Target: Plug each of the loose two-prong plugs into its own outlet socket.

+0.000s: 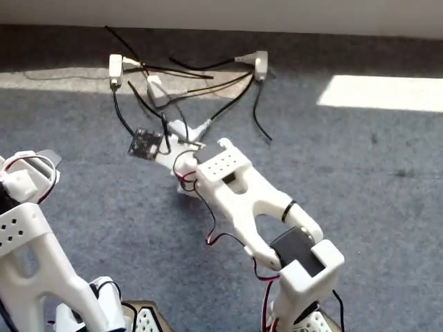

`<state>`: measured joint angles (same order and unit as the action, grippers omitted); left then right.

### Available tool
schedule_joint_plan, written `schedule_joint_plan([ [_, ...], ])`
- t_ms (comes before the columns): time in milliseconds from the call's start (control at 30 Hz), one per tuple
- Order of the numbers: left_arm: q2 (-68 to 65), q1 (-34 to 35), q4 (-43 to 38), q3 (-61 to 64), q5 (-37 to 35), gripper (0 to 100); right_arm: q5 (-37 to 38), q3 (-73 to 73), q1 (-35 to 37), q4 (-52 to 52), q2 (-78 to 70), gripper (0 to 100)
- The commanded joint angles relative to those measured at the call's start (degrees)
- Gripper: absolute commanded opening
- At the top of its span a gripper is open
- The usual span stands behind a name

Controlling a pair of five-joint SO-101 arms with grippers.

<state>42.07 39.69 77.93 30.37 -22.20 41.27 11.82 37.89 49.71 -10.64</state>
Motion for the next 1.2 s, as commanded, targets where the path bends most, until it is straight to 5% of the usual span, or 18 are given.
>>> schedule_joint_plan([
  [0, 1.0, 0.7, -3.7, 1.5, 4.0, 29, -1.1, -6.7, -2.8, -1.9, 0.4, 2.5],
  [467, 1.2, -1.3, -10.5, 11.4, 4.3, 29, -0.7, -27.6, -23.2, 13.4, 0.2, 2.5],
  [900, 1.3, -2.2, -8.4, 11.9, 4.5, 29, 4.6, -31.3, -28.5, -21.1, -17.6, 2.3],
  [1167, 1.3, -2.4, -8.4, 11.9, 4.4, 29, -9.0, -31.3, -30.9, -29.1, -22.1, 10.7],
])
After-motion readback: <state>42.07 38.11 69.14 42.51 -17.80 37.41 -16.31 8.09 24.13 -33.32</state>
